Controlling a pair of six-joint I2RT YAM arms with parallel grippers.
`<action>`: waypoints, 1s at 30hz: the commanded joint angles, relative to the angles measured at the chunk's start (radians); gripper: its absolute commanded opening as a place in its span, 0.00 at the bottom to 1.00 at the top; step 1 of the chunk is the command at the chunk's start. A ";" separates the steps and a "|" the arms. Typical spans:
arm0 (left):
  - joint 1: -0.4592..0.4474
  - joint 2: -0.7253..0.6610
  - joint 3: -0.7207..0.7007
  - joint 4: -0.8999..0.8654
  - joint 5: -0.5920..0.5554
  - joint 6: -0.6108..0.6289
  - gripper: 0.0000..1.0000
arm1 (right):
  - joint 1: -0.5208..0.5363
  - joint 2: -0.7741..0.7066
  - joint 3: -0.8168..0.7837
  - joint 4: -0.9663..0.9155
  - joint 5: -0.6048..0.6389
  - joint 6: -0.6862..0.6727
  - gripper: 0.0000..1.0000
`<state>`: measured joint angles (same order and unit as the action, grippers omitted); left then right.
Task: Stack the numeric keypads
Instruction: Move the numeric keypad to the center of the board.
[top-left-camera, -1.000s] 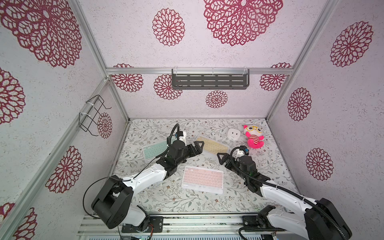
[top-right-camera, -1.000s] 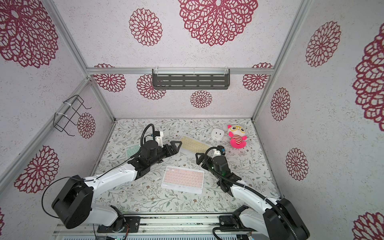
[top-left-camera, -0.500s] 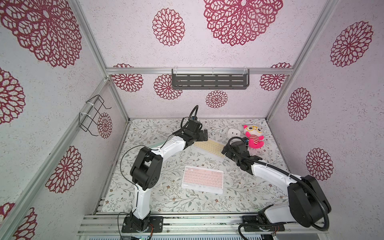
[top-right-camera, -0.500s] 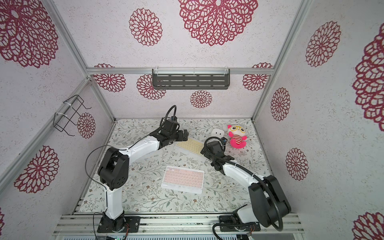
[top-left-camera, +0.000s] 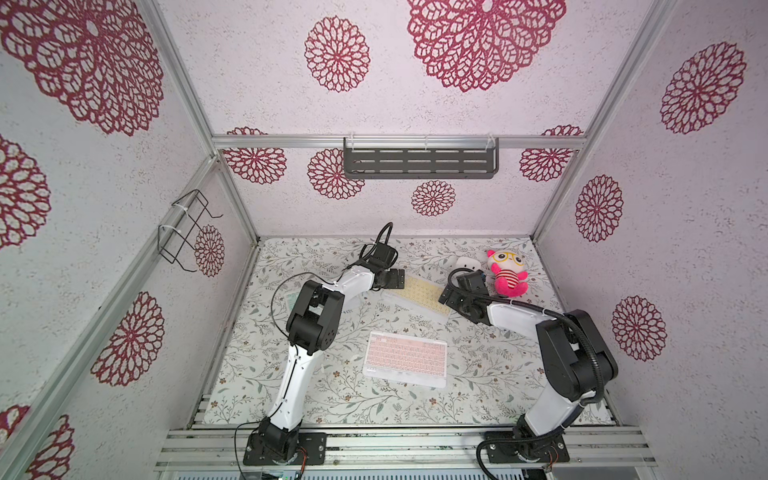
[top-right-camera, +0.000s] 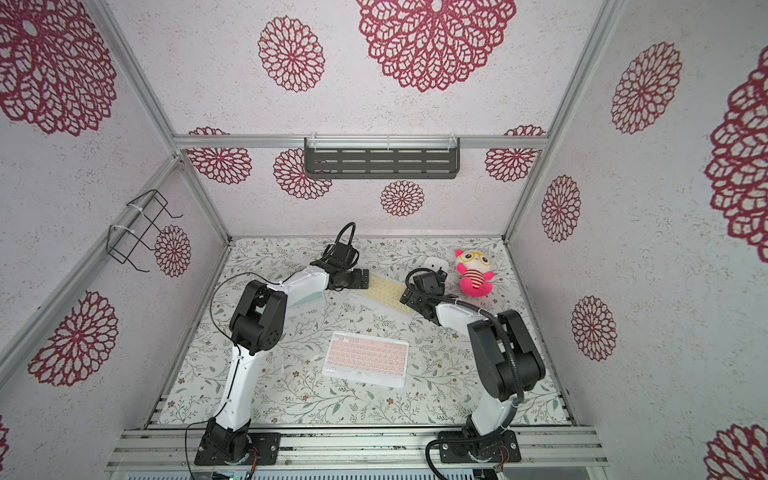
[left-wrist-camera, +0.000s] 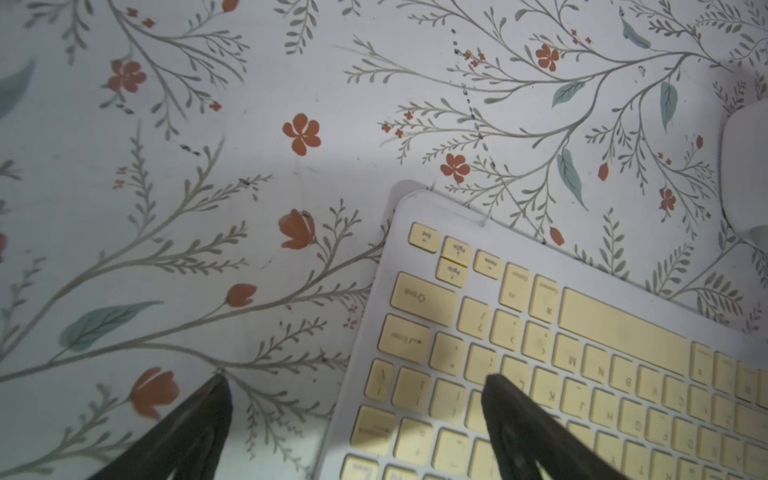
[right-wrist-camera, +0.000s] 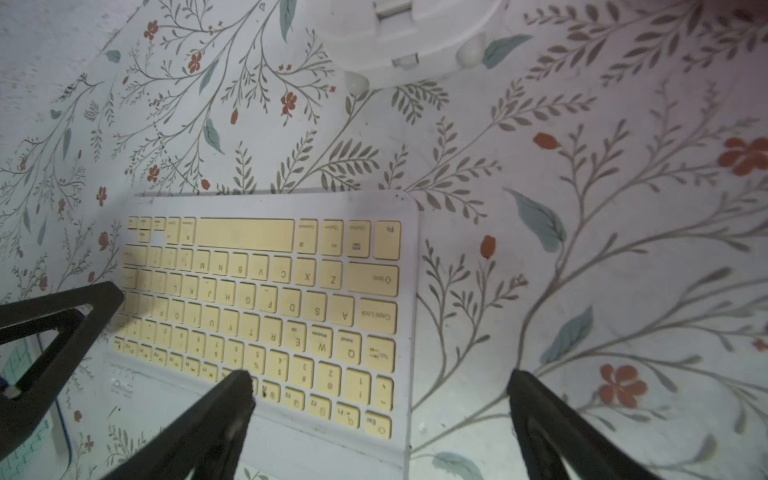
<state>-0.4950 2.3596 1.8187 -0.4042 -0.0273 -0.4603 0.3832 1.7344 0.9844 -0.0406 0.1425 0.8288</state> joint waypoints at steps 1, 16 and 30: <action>-0.020 0.029 0.027 -0.026 0.039 0.001 0.97 | 0.008 0.043 0.066 -0.064 -0.014 -0.026 0.99; -0.112 -0.061 -0.140 -0.003 0.116 -0.081 0.98 | 0.077 0.167 0.148 -0.065 -0.095 -0.071 0.99; -0.156 -0.321 -0.517 0.070 0.068 -0.272 0.97 | 0.171 0.077 0.073 -0.045 -0.147 -0.154 0.99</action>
<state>-0.6025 2.0529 1.3529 -0.3317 -0.0212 -0.6460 0.5175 1.8347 1.0599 -0.0959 0.1184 0.6823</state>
